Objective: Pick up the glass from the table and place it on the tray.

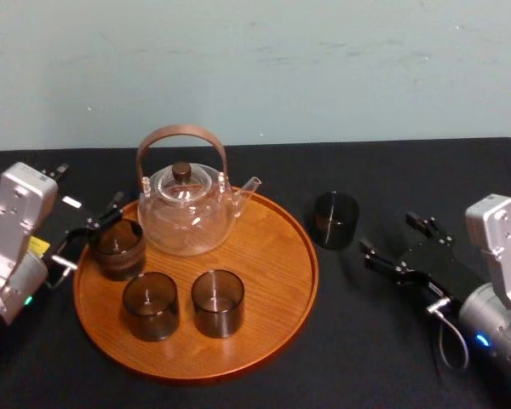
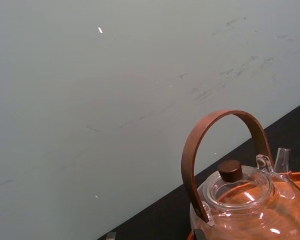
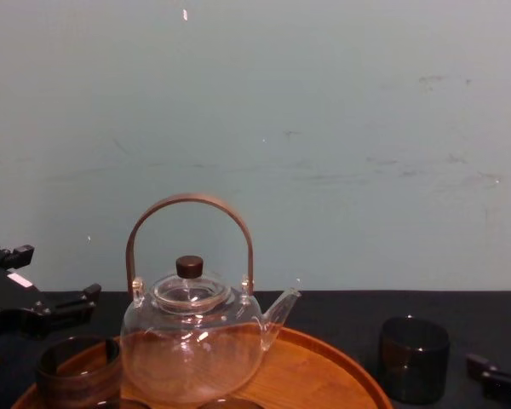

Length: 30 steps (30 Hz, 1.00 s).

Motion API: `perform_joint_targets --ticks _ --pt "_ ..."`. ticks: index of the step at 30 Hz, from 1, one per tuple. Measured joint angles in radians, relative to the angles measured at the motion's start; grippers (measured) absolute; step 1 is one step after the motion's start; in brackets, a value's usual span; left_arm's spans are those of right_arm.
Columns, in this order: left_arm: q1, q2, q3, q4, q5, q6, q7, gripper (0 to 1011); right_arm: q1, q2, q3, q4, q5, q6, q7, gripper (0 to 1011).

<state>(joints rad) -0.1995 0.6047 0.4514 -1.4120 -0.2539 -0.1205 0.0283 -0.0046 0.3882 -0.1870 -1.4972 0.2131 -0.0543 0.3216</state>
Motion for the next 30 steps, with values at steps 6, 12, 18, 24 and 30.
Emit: perform_joint_targets --ticks 6,12,18,24,30 --pt "0.000 0.000 0.000 0.000 0.000 0.000 0.000 1001 0.050 -0.012 -0.026 0.046 -0.016 0.007 0.017 1002" --pt "0.000 0.000 0.000 0.000 0.000 0.000 0.000 1001 0.109 -0.030 -0.054 0.111 -0.033 0.007 0.032 1002" --pt "0.000 0.000 0.000 0.000 0.000 0.000 0.000 1001 0.145 -0.041 -0.070 0.156 -0.038 0.000 0.042 1002" --pt "0.000 0.000 0.000 0.000 0.000 0.000 0.000 1001 0.170 -0.046 -0.079 0.186 -0.041 -0.007 0.051 1002" --pt "0.000 0.000 0.000 0.000 0.000 0.000 0.000 1001 0.200 -0.052 -0.090 0.222 -0.039 -0.020 0.069 1002"
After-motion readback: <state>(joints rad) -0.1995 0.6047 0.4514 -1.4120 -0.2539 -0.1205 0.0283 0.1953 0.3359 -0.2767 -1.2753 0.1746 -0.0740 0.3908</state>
